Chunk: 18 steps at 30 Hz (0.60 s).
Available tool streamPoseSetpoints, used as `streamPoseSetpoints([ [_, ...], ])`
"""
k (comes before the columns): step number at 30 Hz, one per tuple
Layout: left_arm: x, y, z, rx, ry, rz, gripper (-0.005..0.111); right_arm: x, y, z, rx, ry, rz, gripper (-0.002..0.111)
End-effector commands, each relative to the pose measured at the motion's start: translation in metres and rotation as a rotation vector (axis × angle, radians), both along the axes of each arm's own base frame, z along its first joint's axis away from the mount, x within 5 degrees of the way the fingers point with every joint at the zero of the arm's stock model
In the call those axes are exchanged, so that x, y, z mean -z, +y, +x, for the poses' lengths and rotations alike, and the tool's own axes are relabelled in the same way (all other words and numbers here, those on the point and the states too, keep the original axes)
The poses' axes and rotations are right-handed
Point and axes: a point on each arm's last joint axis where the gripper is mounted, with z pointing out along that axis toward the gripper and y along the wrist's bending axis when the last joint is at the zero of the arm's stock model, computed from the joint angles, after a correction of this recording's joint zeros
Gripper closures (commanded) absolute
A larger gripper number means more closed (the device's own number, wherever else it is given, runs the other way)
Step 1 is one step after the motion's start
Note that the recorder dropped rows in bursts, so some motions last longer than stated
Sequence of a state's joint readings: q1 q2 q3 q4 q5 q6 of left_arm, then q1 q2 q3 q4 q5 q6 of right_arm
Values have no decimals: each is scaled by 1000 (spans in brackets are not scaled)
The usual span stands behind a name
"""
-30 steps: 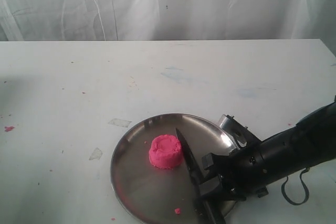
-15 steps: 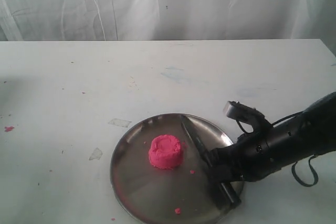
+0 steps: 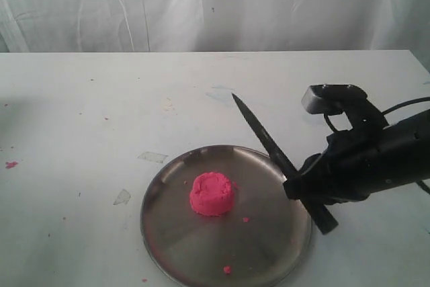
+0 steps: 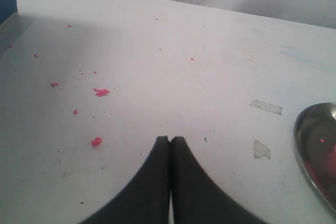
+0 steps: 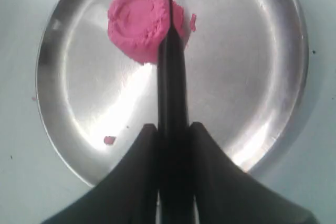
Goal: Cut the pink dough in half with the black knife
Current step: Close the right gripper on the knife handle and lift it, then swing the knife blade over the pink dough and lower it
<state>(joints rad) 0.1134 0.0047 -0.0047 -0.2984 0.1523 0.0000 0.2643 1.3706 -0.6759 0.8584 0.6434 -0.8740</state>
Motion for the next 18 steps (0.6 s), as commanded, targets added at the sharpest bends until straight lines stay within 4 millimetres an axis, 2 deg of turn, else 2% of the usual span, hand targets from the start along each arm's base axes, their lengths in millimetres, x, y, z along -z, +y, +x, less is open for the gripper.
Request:
streamPoseSetpoints([
  [1,1,0,0,-3,-2,-7,107,-18,6,-24,-86,-61,-125,101],
  [6,1,0,0,-3,-2,-7,107,-28,18,-40,-150,-86,-234,101],
  [12,1,0,0,-3,-2,-7,107,-35,35,-44,-231,-159,-333,101],
  [18,1,0,0,-3,-2,-7,107,-16,42,-33,-242,-148,-470,101],
])
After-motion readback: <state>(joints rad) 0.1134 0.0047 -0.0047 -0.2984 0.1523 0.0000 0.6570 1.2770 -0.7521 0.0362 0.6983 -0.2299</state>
